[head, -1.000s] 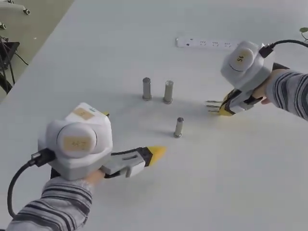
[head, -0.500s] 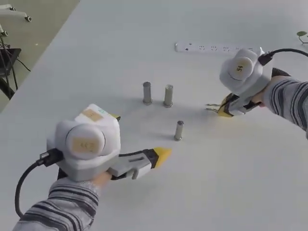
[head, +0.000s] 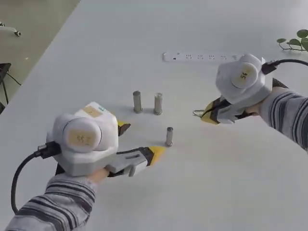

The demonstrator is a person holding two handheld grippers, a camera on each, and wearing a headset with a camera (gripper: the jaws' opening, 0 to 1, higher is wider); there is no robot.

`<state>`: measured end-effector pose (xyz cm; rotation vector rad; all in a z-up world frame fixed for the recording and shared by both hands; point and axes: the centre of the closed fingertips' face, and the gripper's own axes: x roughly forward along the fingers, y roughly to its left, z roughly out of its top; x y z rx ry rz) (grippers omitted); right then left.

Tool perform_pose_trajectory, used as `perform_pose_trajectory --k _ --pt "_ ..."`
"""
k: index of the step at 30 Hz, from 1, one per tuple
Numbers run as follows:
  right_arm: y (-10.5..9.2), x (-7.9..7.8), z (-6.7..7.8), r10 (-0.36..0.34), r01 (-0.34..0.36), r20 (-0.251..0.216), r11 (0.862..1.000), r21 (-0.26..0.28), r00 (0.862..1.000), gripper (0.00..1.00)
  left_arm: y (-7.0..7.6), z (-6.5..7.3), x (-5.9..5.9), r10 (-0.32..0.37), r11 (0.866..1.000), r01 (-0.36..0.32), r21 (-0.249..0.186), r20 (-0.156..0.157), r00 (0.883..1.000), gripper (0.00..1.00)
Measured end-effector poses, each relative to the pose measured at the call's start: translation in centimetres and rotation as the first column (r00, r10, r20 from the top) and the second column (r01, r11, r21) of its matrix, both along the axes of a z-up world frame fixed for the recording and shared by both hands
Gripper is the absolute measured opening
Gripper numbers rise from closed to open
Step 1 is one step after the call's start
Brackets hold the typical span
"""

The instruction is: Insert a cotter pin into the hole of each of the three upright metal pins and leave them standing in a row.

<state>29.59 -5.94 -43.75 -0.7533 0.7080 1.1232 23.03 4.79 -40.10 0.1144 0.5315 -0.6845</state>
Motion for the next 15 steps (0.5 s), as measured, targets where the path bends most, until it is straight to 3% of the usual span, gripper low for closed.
perform_pose_trajectory --k 4,7,11,15 --pt "1.2 -1.2 0.9 0.035 -0.036 0.031 0.998 0.046 0.999 0.00 -0.9 0.3 0.2 -0.020 1.000 0.019 -0.023 -0.021 1.000 0.46" --pt "2.0 -1.4 1.2 0.076 -0.080 0.077 0.995 0.059 0.994 0.00 -1.9 0.7 0.5 -0.041 0.996 0.038 -0.080 -0.034 0.999 0.41" --pt "2.7 -2.7 1.8 0.102 -0.108 0.073 0.991 0.079 0.992 0.00 -3.1 1.4 0.5 -0.069 0.987 0.060 -0.152 -0.053 0.996 0.33" --pt "3.5 -3.7 2.5 0.125 -0.136 0.098 0.985 0.108 0.987 0.00 -3.7 1.6 0.5 -0.077 0.982 0.063 -0.180 -0.073 0.994 0.28"
